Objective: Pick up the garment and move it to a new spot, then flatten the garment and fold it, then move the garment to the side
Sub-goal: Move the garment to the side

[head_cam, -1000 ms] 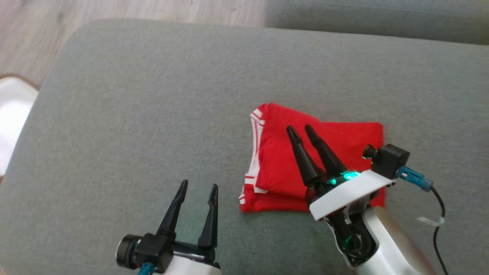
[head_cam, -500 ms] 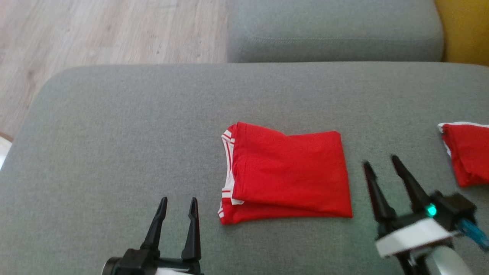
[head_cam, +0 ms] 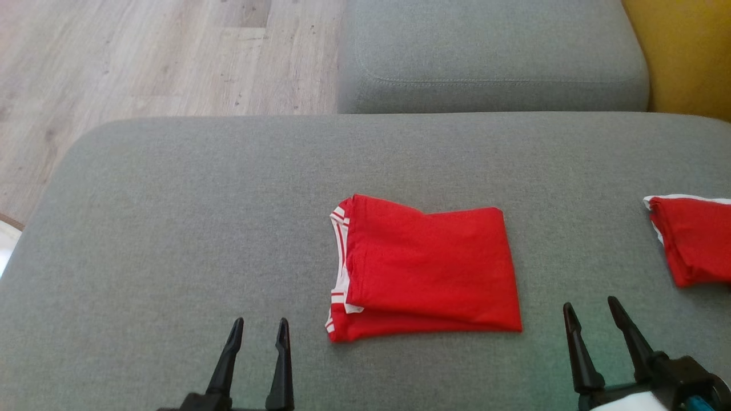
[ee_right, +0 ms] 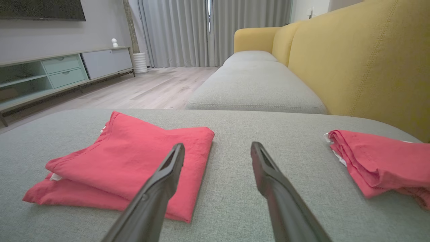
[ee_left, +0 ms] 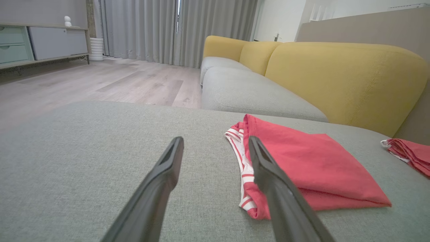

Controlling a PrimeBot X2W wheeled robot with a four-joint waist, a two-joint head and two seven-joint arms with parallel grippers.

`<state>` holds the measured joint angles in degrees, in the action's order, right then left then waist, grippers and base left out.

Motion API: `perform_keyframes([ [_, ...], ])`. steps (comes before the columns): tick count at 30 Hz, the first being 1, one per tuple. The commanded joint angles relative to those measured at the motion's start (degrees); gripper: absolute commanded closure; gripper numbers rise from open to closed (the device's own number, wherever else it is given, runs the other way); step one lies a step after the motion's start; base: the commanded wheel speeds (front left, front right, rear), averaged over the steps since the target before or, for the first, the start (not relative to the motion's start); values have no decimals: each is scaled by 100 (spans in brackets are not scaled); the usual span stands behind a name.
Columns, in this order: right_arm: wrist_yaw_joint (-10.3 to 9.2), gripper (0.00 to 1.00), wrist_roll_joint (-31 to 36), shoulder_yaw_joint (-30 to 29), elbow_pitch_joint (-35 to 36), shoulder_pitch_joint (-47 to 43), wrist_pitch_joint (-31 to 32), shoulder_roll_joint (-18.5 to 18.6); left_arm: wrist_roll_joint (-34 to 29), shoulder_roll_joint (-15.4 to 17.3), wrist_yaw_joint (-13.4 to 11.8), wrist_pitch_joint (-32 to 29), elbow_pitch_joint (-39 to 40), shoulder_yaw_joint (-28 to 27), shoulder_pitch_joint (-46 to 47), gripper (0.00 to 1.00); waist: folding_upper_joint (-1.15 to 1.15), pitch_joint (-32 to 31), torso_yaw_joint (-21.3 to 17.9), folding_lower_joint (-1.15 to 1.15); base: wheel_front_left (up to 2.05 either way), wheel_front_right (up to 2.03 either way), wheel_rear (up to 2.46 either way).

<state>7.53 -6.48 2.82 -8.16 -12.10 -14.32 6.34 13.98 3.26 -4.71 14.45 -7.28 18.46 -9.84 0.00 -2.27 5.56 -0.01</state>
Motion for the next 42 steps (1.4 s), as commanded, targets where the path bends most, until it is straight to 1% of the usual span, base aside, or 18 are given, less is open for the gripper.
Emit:
perform_keyframes([
  [1,-4,0,34,65,205,128,-67,74,-79,-38,16,55,154,-210,191,0,0,-6,5,1,0,0,0],
  [10,-4,0,70,72,194,22,-67,-33,-121,-38,22,55,116,-198,158,0,0,-69,15,1,0,0,0],
  [23,-4,0,75,126,143,-11,-67,-54,-87,-38,42,55,71,-146,122,0,0,-95,42,1,0,0,0],
  [26,-4,0,45,211,70,72,-67,-48,-72,-38,31,55,91,-131,111,0,0,-36,36,1,0,0,0],
  [29,-4,0,-220,290,-213,348,-68,-103,-42,-38,24,55,109,-84,108,0,0,77,30,1,0,0,0],
  [32,-4,0,-643,345,-781,805,-60,-164,-13,-38,16,55,117,-24,139,0,0,221,43,1,0,0,0],
  [36,-4,0,-1177,364,-1648,1632,457,-232,54,-38,49,55,102,49,196,0,0,415,68,1,0,0,0],
  [37,-4,0,-1270,375,-1811,1849,601,-238,57,-38,49,55,103,57,225,0,0,479,75,1,0,0,0],
  [38,-4,0,-1270,375,-1811,1849,601,-238,57,-38,49,55,103,57,225,0,0,479,75,1,0,0,0],
  [42,-4,0,-1613,383,-2424,2603,1126,-235,61,-38,47,55,118,104,373,0,0,699,127,1,0,0,0],
])
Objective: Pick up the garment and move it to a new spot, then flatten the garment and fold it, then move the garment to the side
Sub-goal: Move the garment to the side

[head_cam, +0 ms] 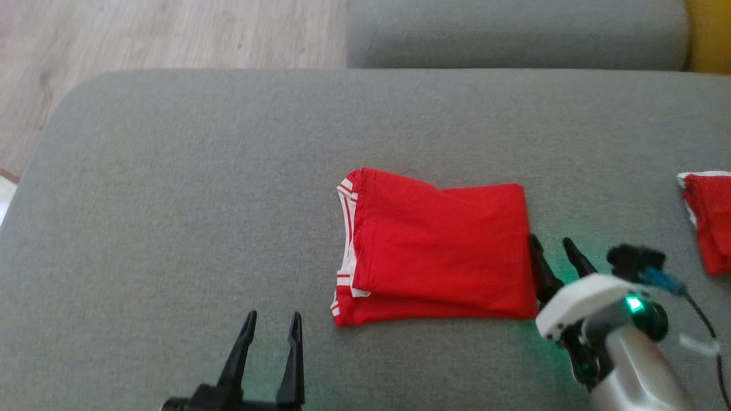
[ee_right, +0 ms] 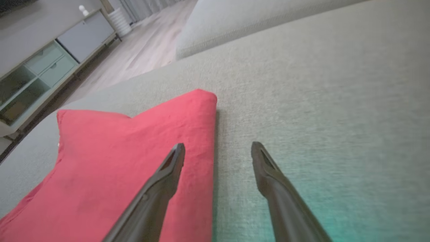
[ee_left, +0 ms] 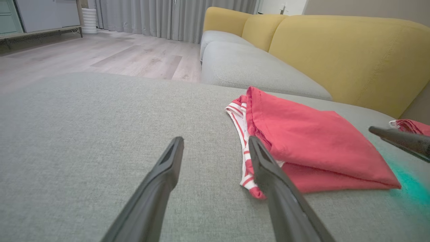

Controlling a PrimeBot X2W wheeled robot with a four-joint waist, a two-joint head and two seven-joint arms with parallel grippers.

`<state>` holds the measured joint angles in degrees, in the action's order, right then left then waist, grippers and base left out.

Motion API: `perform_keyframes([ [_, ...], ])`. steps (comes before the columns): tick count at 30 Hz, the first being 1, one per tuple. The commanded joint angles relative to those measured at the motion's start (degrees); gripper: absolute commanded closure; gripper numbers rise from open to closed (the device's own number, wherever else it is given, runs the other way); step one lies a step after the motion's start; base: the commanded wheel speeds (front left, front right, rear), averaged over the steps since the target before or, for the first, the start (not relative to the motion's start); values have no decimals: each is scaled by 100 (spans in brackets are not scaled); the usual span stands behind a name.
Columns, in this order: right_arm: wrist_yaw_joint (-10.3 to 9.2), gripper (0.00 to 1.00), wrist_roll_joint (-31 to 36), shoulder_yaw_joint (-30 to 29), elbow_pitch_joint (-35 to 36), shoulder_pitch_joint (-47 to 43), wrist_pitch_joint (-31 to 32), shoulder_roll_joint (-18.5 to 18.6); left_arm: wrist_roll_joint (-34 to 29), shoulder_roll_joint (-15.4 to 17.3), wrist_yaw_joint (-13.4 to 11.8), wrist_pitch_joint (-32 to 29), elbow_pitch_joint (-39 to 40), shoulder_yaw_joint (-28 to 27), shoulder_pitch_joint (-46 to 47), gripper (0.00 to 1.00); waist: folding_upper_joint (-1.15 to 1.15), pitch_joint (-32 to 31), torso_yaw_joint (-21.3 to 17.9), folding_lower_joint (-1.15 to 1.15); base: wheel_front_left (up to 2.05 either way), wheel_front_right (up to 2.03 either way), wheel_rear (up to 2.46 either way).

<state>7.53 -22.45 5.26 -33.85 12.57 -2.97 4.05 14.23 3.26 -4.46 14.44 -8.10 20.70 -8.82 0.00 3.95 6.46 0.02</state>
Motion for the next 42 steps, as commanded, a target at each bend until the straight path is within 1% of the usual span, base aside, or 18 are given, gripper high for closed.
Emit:
perform_keyframes([
  [1,-4,0,-67,159,-8,284,123,5,32,-38,21,56,201,-102,303,0,0,118,53,-2,0,0,0],
  [5,-4,0,-284,286,-562,710,568,-2,21,-38,9,56,192,-78,406,0,0,249,100,-2,0,0,0],
  [6,-4,16,-372,342,-679,772,676,-16,22,-38,5,56,191,-78,423,0,0,275,108,-2,0,0,0],
  [8,-4,84,-600,493,-810,861,817,-49,24,-38,-9,56,196,-78,454,0,0,314,109,-2,0,0,0],
  [9,-4,100,-727,567,-823,888,829,-62,24,-38,-19,56,199,-78,463,0,0,330,103,-2,0,0,0],
  [12,-4,100,-986,750,-756,953,671,-65,22,-38,-49,56,223,-93,488,0,0,386,14,-2,0,0,0],
  [14,-4,100,-930,867,-697,1003,514,94,21,-38,-85,56,280,-121,519,0,0,426,-101,-2,0,0,0],
  [21,-4,100,-307,961,-348,1290,212,1163,324,-38,-76,56,617,-238,596,0,0,699,-694,-2,0,0,0],
  [26,-4,100,174,619,85,1519,422,2064,343,-38,-7,56,757,-283,763,0,0,969,-1012,-2,0,0,0],
  [27,-4,100,310,405,308,1577,535,2418,300,-38,13,56,770,-278,821,0,0,1084,-1094,-2,0,0,0],
  [30,-4,100,459,52,633,1607,747,2914,275,-38,18,56,799,-290,904,0,0,1249,-1179,-2,0,0,0],
  [32,-4,100,566,-190,820,1609,878,3195,270,-38,16,56,825,-302,962,0,0,1352,-1218,-2,0,0,0],
  [35,-4,100,625,-479,1051,1578,1114,3424,264,-38,18,56,838,-308,1044,0,0,1463,-1248,-2,0,0,0],
  [36,-4,84,702,-561,1114,1558,1172,3478,261,-38,17,56,829,-309,1068,0,0,1481,-1248,-2,0,0,0],
  [37,-4,27,816,-646,1178,1541,1174,3505,261,-38,18,56,812,-309,1091,0,0,1489,-1246,-2,0,0,0],
  [38,-4,0,953,-727,1241,1525,1139,3486,263,-38,21,56,787,-307,1112,0,0,1477,-1237,-2,0,0,0],
  [40,-4,0,1073,-793,1296,1497,1101,3404,270,-38,26,56,758,-302,1129,0,0,1446,-1222,-2,0,0,0],
  [42,-4,0,1246,-869,1405,1395,1008,3110,276,-38,28,56,709,-291,1156,0,0,1340,-1177,-2,0,0,0],
])
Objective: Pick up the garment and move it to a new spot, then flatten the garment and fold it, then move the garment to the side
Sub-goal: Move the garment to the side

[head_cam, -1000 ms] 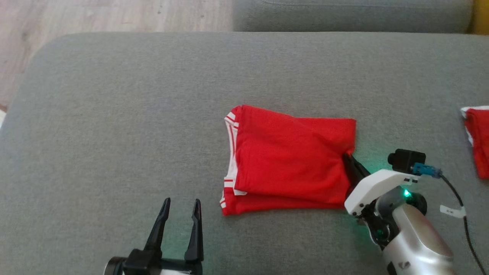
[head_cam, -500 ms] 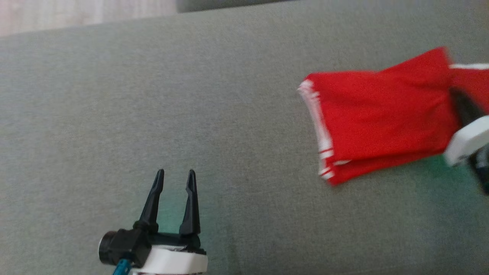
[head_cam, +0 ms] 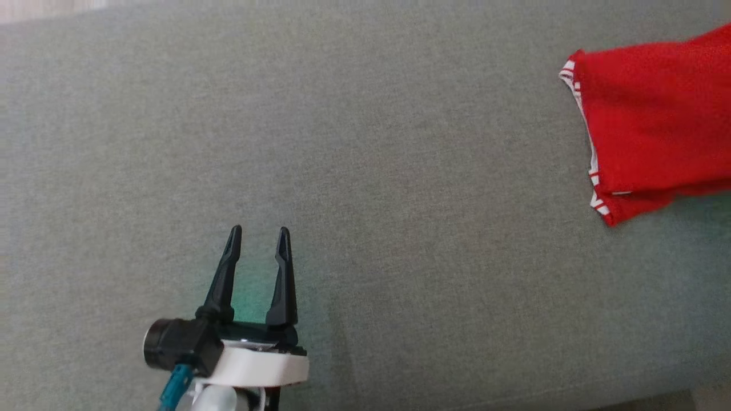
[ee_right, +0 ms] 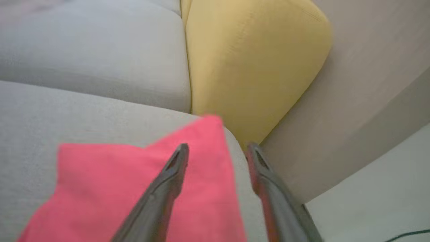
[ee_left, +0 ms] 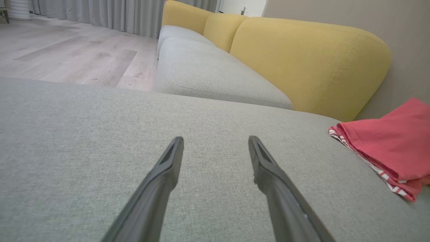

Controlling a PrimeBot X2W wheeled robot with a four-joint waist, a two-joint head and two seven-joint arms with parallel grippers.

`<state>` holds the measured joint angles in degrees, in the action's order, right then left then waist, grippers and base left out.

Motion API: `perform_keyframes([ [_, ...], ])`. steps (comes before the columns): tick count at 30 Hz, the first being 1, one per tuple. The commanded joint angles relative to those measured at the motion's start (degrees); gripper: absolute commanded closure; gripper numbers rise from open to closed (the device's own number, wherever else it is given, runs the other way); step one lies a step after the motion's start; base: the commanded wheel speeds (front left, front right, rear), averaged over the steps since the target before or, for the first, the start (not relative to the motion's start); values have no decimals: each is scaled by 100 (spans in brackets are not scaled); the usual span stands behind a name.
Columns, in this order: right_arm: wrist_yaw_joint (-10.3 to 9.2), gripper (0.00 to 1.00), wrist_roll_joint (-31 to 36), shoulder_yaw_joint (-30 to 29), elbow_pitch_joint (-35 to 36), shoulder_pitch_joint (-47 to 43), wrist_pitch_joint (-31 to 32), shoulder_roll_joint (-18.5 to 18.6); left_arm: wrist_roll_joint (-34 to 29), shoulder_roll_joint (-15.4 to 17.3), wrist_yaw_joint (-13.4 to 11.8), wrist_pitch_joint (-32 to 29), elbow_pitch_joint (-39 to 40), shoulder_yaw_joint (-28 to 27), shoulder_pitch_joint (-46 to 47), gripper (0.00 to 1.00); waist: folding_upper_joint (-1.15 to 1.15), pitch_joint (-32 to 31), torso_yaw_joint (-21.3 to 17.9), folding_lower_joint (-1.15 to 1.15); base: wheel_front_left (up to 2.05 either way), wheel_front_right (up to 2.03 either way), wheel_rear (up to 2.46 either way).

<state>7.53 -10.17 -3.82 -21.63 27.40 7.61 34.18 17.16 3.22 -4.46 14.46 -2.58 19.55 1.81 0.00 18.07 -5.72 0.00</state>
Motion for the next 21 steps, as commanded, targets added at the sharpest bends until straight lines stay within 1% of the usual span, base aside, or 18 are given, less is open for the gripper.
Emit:
perform_keyframes([
  [1,-4,0,90,34,236,-167,-116,-94,-8,-35,31,54,128,-164,96,0,0,-157,72,0,0,0,0],
  [4,-4,0,268,91,357,-527,-327,-705,5,-35,34,54,72,-104,73,0,0,-426,198,0,0,0,0],
  [7,-4,0,320,284,407,-1005,-575,-1337,5,-35,35,54,6,-36,14,0,0,-747,371,0,0,0,0],
  [9,-4,0,296,409,451,-1325,-797,-1768,0,-35,17,54,-44,-18,-47,0,0,-959,485,0,0,0,0],
  [12,-4,0,230,628,484,-1814,-1267,-2279,-20,-35,-29,54,-132,-5,-155,0,0,-1254,635,0,0,0,0],
  [16,-4,0,88,762,426,-2362,-2033,-2732,-77,-35,-55,54,-299,31,-314,0,0,-1692,820,0,0,0,0],
  [19,-4,0,80,805,564,-2726,-2233,-2893,-94,-35,-110,54,-384,-3,-444,0,0,-1908,897,0,0,0,0],
  [21,-4,0,148,877,889,-2937,-2254,-2935,-121,-35,-173,54,-394,-72,-526,0,0,-2010,922,0,0,0,0],
])
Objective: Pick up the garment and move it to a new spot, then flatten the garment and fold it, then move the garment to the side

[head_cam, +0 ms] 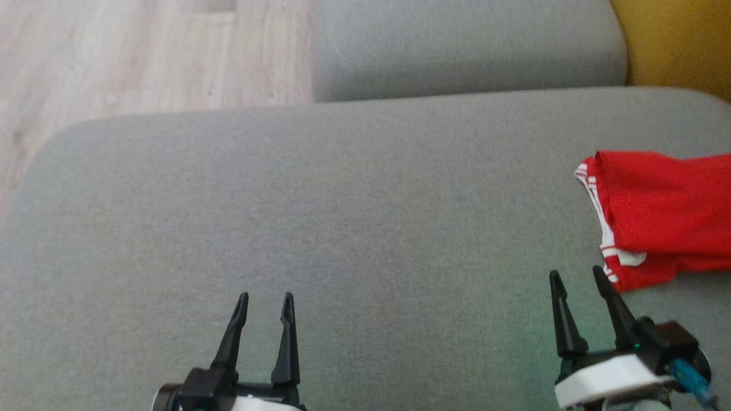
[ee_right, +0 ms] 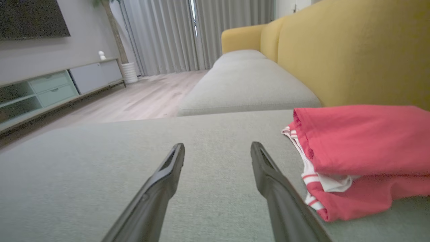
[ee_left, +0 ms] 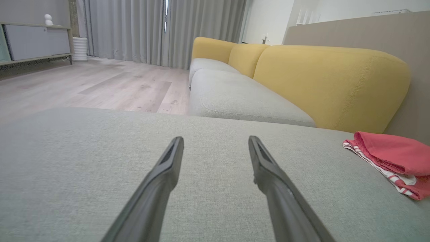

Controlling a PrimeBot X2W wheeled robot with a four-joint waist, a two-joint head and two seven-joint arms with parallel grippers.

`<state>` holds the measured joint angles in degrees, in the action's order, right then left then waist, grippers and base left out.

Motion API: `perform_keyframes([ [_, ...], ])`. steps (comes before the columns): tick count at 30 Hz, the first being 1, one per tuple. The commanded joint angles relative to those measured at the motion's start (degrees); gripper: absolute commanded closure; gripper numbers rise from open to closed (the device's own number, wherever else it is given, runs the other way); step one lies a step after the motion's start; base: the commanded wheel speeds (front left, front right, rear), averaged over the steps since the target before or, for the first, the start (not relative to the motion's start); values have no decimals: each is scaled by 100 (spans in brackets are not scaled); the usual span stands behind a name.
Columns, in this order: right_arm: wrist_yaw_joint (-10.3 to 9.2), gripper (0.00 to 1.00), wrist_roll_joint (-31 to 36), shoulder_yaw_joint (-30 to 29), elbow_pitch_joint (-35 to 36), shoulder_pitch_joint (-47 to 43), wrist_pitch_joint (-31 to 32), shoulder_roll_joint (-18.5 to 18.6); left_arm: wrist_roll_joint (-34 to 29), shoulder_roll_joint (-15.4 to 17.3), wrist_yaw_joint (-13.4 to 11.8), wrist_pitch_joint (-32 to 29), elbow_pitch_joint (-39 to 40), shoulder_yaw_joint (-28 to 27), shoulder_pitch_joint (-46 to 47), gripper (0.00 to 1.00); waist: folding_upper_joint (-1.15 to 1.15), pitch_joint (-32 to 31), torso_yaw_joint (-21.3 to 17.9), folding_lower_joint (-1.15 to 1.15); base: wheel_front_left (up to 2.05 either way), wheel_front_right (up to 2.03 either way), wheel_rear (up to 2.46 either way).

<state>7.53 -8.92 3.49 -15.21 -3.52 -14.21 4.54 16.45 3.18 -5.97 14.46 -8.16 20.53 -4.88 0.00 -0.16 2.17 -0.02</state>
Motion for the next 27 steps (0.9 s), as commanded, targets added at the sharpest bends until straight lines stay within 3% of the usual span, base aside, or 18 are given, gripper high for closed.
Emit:
perform_keyframes([
  [1,-4,0,36,178,429,20,-74,9,-61,-30,-42,54,192,-206,102,0,0,-230,137,2,0,0,0],
  [7,-4,0,80,216,869,-641,-77,-49,-281,-30,-41,54,407,-329,-205,0,0,-446,171,2,0,0,0],
  [15,-4,0,128,214,924,-732,-78,-87,-313,-30,6,54,374,-390,-369,0,0,-590,162,2,0,0,0],
  [16,1,100,93,95,720,-949,-15,-119,-248,4,1,0,197,-196,-590,100,0,-594,162,2,0,0,0],
  [27,1,100,-302,116,277,-985,62,-103,135,27,43,-88,-225,-263,-674,100,0,-570,144,2,0,0,0],
])
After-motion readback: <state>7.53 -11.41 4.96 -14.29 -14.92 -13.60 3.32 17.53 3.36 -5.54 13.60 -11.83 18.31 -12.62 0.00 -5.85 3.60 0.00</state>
